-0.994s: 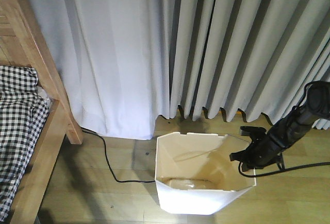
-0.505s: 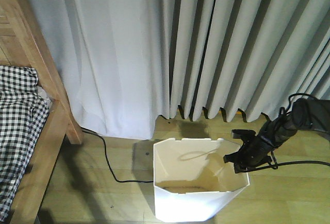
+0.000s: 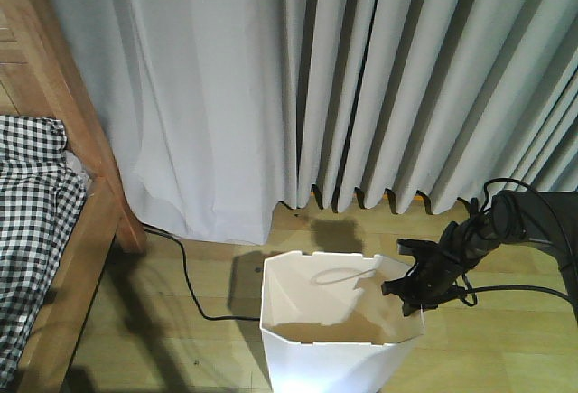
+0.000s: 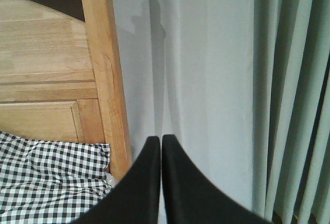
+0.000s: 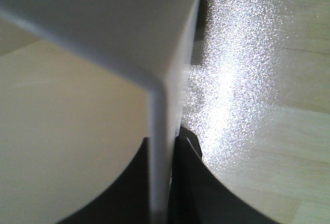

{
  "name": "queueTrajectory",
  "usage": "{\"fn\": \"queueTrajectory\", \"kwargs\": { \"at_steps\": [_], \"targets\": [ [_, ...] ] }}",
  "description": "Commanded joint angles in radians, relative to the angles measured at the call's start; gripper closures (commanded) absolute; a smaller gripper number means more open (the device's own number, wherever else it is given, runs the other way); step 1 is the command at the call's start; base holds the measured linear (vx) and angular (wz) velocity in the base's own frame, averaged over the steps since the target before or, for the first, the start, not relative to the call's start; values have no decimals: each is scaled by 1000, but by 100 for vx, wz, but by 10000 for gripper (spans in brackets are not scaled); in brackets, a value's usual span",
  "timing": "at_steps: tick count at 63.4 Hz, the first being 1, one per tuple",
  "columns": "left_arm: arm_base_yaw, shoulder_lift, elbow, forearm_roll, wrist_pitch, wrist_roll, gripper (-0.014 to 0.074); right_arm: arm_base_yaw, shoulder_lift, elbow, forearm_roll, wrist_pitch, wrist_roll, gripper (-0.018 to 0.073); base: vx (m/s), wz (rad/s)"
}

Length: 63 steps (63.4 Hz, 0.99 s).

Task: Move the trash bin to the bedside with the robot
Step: 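Lower the bin to the floor beside the bed with the right gripper, then open the right gripper and raise it away from the bin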

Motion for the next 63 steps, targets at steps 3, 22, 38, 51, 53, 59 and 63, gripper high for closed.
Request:
{"fn": "queueTrajectory", "kwargs": {
  "at_steps": [3,22,38,51,53,59,63],
  "targets": [
    [0,-4,-21,-5,-72,-4,603,-2,-68,-17,28,26,-29,515,0,0],
    [0,-4,-21,-5,-72,-4,603,-2,-66,-17,20,-27,-29,409,0,0],
    [0,-4,-21,-5,-72,-4,603,-2,-66,-17,1,-44,-28,173,0,0],
    [0,-4,-21,-5,-72,-4,603,-2,-66,-17,-15,-50,-28,20,0,0],
    [0,-4,-21,-5,-72,-4,603,-2,-66,-17,-15,-49,-28,18,0,0],
    [0,-4,-21,-5,-72,-4,603,-2,-66,-17,-20,-49,-28,20,0,0],
    [0,-4,-21,-5,-72,-4,603,-3,-69,-16,-45,-19,-28,20,0,0]
  ]
}}
